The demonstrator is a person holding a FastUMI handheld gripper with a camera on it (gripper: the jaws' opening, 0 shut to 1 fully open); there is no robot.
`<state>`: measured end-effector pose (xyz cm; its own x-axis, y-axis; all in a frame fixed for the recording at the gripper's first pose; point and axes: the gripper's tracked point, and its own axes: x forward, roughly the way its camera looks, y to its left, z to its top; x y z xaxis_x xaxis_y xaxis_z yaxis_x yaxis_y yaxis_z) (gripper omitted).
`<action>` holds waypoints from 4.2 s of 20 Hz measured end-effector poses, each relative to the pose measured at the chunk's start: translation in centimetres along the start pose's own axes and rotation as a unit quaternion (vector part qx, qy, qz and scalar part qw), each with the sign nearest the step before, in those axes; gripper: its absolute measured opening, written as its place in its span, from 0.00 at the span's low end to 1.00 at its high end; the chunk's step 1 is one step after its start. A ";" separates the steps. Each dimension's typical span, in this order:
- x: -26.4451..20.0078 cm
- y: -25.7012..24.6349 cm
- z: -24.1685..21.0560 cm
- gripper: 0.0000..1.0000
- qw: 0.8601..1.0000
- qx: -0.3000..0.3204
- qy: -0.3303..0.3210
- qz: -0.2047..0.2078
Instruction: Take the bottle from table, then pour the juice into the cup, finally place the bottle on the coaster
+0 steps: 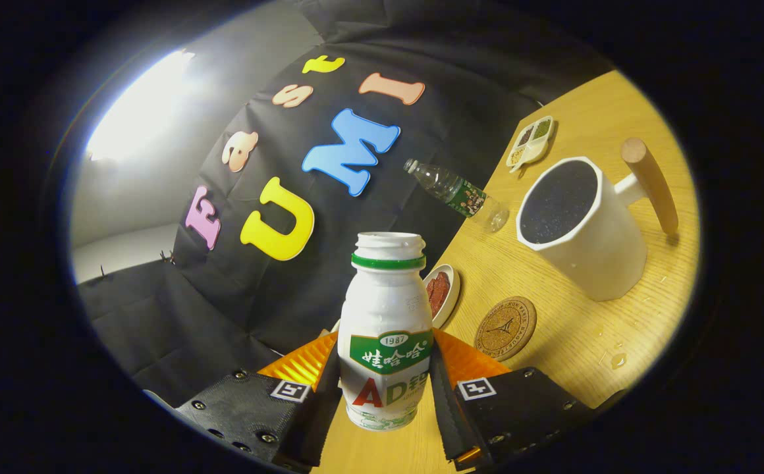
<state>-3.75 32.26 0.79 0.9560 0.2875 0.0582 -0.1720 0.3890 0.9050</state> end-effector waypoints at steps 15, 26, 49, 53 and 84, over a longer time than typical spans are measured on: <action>-0.4 -2.1 2.2 0.66 0.988 0.148 -0.040 -0.006; -0.7 -2.4 2.9 0.66 0.975 0.211 -0.063 0.007; -0.3 -2.4 2.8 0.66 0.957 0.276 -0.081 0.026; -0.3 -2.4 2.8 0.66 0.957 0.278 -0.083 0.033; -0.6 -2.8 3.3 0.66 0.940 0.318 -0.109 0.062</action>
<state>-3.10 28.07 -0.36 0.9759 0.0833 0.2019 -0.1745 -0.2584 0.9502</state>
